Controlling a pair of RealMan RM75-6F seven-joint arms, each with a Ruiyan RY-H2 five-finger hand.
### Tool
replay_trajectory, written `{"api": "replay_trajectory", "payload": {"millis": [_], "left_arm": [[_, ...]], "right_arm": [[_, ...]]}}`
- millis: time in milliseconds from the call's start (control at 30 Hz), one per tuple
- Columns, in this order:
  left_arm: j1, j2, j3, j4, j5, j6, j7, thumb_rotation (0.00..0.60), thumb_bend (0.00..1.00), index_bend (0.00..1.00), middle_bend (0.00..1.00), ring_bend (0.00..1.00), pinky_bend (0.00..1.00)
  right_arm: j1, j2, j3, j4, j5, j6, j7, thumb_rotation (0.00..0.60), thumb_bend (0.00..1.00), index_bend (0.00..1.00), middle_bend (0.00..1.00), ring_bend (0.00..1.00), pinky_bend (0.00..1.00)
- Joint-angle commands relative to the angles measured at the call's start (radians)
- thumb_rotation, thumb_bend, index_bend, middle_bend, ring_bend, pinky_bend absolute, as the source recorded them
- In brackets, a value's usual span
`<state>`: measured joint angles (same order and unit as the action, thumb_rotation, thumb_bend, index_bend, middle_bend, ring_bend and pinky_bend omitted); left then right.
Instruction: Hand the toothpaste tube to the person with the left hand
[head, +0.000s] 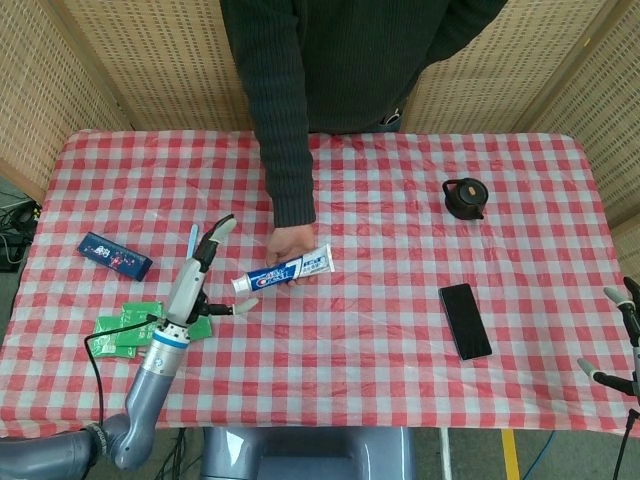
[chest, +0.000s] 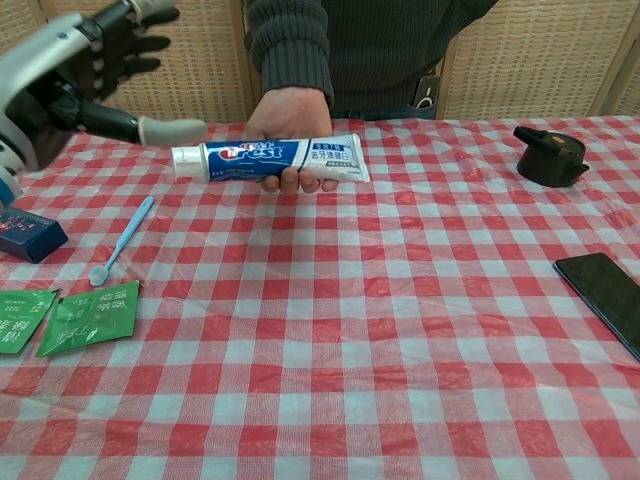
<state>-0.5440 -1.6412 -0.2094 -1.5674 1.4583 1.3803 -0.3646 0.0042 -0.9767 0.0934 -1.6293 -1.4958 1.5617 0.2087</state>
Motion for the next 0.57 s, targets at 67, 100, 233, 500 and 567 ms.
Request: {"api": "replay_trajectory", "payload": {"millis": [67,100,233,500,567], "left_arm": [[0.047,0.121,-0.004,-0.073,0.058,0.071,0.026,0.6,0.0,0.0,0.0,0.0,0.0],[0.059,0.153,-0.003,-0.088,0.062,0.083,0.038,0.6,0.0,0.0,0.0,0.0,0.0],[0.127,0.344,0.038,-0.149,0.057,0.087,0.15,0.6,0.0,0.0,0.0,0.0,0.0],[0.275,0.623,0.172,-0.251,-0.049,0.064,0.423,0.6,0.0,0.0,0.0,0.0,0.0],[0.314,0.641,0.197,-0.26,-0.061,0.087,0.445,0.6,0.0,0.0,0.0,0.0,0.0]], "right_arm": [[-0.001,0.001,-0.001,-0.001,-0.003,0.002,0.001,0.6,0.0,0.16,0.0,0.0,0.0],[-0.001,0.001,-0.001,-0.001,-0.004,0.003,0.002,0.6,0.0,0.16,0.0,0.0,0.0],[-0.003,0.003,-0.003,-0.004,-0.009,0.007,0.004,0.6,0.0,0.16,0.0,0.0,0.0],[-0.006,0.003,-0.009,-0.012,-0.024,0.017,-0.004,0.6,0.0,0.16,0.0,0.0,0.0],[-0.008,0.002,-0.009,-0.014,-0.027,0.021,-0.008,0.6,0.0,0.16,0.0,0.0,0.0]]}}
